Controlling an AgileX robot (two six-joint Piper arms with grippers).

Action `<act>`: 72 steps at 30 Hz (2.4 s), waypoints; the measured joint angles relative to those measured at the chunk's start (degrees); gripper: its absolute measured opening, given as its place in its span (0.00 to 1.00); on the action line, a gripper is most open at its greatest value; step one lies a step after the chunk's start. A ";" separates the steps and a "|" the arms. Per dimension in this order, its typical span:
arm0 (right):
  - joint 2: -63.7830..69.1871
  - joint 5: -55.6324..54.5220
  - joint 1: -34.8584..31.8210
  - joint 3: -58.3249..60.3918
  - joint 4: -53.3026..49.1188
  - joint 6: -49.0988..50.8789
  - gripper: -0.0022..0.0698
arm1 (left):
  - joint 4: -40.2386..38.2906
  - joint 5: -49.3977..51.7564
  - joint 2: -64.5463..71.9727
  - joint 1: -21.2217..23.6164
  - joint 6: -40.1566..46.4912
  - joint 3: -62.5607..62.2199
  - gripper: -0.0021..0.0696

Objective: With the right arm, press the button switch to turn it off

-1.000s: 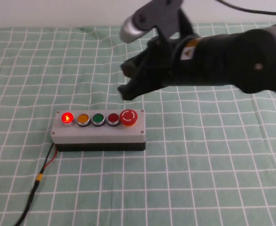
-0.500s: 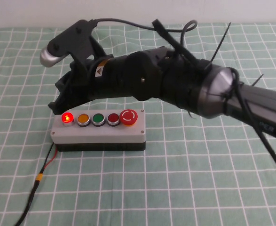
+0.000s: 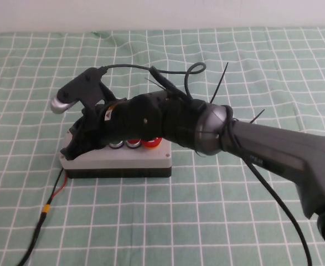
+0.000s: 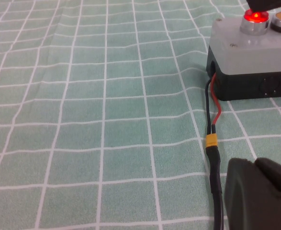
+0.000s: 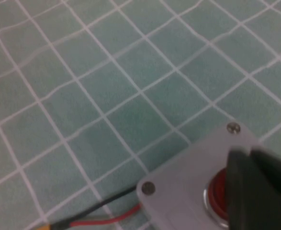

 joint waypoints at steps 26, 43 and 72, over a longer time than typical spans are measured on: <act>-52.33 13.62 -1.32 30.14 -13.36 2.90 0.01 | 0.00 0.00 0.00 0.00 0.00 0.00 0.02; -68.35 30.60 -1.32 39.03 -6.61 2.99 0.01 | 0.00 0.00 0.00 0.00 0.00 0.00 0.02; -117.46 -10.55 -27.31 95.07 1.37 1.74 0.01 | 0.00 0.00 0.00 0.00 0.00 0.00 0.02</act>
